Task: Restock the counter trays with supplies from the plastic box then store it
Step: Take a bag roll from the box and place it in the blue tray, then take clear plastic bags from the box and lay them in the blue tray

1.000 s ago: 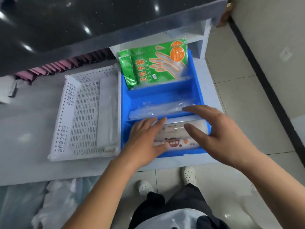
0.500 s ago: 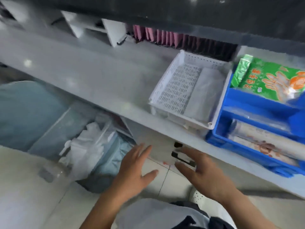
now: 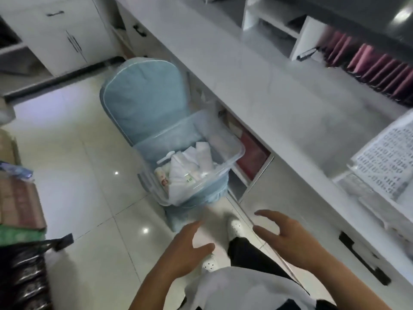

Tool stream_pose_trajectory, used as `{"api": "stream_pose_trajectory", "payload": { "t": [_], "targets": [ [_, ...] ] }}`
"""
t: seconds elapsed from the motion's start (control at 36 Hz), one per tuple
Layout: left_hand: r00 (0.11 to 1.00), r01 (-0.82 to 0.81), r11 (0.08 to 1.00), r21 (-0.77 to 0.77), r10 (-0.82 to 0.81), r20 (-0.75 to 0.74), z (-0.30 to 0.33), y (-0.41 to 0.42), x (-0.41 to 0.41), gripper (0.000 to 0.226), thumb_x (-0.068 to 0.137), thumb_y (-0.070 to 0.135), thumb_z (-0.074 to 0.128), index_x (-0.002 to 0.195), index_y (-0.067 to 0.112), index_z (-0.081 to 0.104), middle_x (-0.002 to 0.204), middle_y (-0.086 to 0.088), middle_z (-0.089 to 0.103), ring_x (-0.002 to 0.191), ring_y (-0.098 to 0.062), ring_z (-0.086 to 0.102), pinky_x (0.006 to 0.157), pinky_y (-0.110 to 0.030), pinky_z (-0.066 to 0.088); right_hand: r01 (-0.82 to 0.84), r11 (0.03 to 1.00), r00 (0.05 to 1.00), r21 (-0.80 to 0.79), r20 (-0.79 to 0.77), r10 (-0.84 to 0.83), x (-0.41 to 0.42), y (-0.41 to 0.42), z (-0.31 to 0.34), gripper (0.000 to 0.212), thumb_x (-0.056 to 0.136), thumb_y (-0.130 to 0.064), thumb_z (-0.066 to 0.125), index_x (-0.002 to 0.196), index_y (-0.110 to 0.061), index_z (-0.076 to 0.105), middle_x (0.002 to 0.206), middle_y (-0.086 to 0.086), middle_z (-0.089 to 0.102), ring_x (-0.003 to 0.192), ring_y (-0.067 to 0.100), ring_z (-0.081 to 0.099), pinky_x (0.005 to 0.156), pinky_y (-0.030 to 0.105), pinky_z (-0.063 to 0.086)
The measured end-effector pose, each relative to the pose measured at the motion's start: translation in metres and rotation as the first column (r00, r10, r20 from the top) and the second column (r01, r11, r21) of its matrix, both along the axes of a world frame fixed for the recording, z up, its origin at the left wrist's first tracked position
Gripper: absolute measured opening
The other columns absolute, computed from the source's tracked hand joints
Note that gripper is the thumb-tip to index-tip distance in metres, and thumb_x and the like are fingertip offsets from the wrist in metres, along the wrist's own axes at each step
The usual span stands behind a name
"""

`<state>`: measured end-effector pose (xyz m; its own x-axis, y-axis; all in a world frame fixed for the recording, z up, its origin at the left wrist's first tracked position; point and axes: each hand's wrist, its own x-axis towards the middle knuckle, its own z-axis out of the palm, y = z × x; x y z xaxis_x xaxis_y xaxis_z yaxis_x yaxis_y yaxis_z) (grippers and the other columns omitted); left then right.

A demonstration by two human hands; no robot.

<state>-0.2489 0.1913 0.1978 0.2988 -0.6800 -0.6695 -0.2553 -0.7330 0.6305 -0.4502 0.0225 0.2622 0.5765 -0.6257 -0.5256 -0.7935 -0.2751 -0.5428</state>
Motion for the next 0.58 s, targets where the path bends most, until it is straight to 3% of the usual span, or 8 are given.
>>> {"api": "stream_pose_trajectory", "payload": {
  "t": [0.11,0.22,0.25,0.31,0.36,0.5,0.58],
  "targets": [
    [0.998,-0.066,0.997,0.035,0.066,-0.018,-0.005,0.002,0.020,0.076,0.086,0.052,0.065,0.151,0.041,0.027,0.160,0.015,0.024,0.145,-0.009,0.026,0.118,-0.031,0.027,-0.117,0.993,0.992,0.017,-0.037,0.117,0.045,-0.019,-0.007,0.044,0.093,-0.053,0.054,0.135,-0.043,0.050,0.144,-0.019,0.048,0.125,0.007,0.050,0.104,0.025,0.035],
    [0.986,-0.161,0.983,0.084,0.164,-0.034,-0.002,0.000,0.047,0.111,0.053,0.091,0.057,0.149,0.044,0.028,0.154,0.018,0.026,0.144,-0.009,0.027,0.117,-0.033,0.027,-0.227,0.973,0.973,0.031,-0.030,0.228,0.097,-0.047,-0.022,0.047,0.094,-0.051,0.053,0.139,-0.037,0.048,0.146,-0.017,0.047,0.130,0.007,0.046,0.104,0.024,0.032],
    [0.985,-0.168,0.980,0.107,0.172,-0.024,-0.004,-0.002,0.054,0.106,0.057,0.089,0.058,0.149,0.044,0.028,0.155,0.018,0.026,0.144,-0.010,0.027,0.117,-0.033,0.027,-0.247,0.968,0.968,0.048,-0.028,0.249,0.110,-0.056,-0.026,0.048,0.094,-0.051,0.053,0.139,-0.036,0.048,0.147,-0.016,0.047,0.131,0.008,0.046,0.104,0.024,0.032],
    [0.983,-0.185,0.973,0.138,0.186,0.007,-0.008,-0.007,0.069,0.080,0.081,0.063,0.064,0.149,0.042,0.028,0.158,0.014,0.026,0.144,-0.011,0.028,0.117,-0.032,0.028,-0.278,0.957,0.960,0.083,-0.016,0.280,0.136,-0.076,-0.035,0.049,0.093,-0.051,0.054,0.139,-0.035,0.048,0.148,-0.013,0.047,0.132,0.010,0.046,0.107,0.028,0.034],
    [0.980,-0.198,0.966,0.165,0.196,0.028,-0.007,-0.017,0.087,0.071,0.088,0.050,0.065,0.149,0.041,0.029,0.158,0.013,0.027,0.142,-0.011,0.030,0.115,-0.029,0.029,-0.287,0.952,0.957,0.111,-0.006,0.289,0.162,-0.097,-0.044,0.048,0.093,-0.051,0.055,0.137,-0.033,0.051,0.146,-0.009,0.050,0.132,0.013,0.047,0.109,0.033,0.037],
    [0.982,-0.189,0.959,0.211,0.180,0.064,-0.003,-0.063,0.137,0.065,0.090,0.047,0.063,0.147,0.042,0.033,0.145,0.020,0.034,0.130,-0.005,0.038,0.103,-0.021,0.031,-0.245,0.959,0.969,0.144,0.030,0.243,0.224,-0.147,-0.080,0.045,0.093,-0.048,0.055,0.135,-0.032,0.052,0.141,-0.006,0.055,0.127,0.017,0.051,0.104,0.034,0.040],
    [0.963,-0.266,0.939,0.217,0.271,0.009,-0.013,-0.101,0.165,0.056,0.090,0.043,0.067,0.140,0.043,0.043,0.136,0.018,0.043,0.121,-0.005,0.044,0.093,-0.022,0.036,-0.217,0.965,0.975,0.149,-0.016,0.222,0.247,-0.168,-0.116,0.045,0.093,-0.044,0.054,0.135,-0.029,0.052,0.140,-0.002,0.056,0.126,0.022,0.052,0.103,0.036,0.040]
  ]
}}
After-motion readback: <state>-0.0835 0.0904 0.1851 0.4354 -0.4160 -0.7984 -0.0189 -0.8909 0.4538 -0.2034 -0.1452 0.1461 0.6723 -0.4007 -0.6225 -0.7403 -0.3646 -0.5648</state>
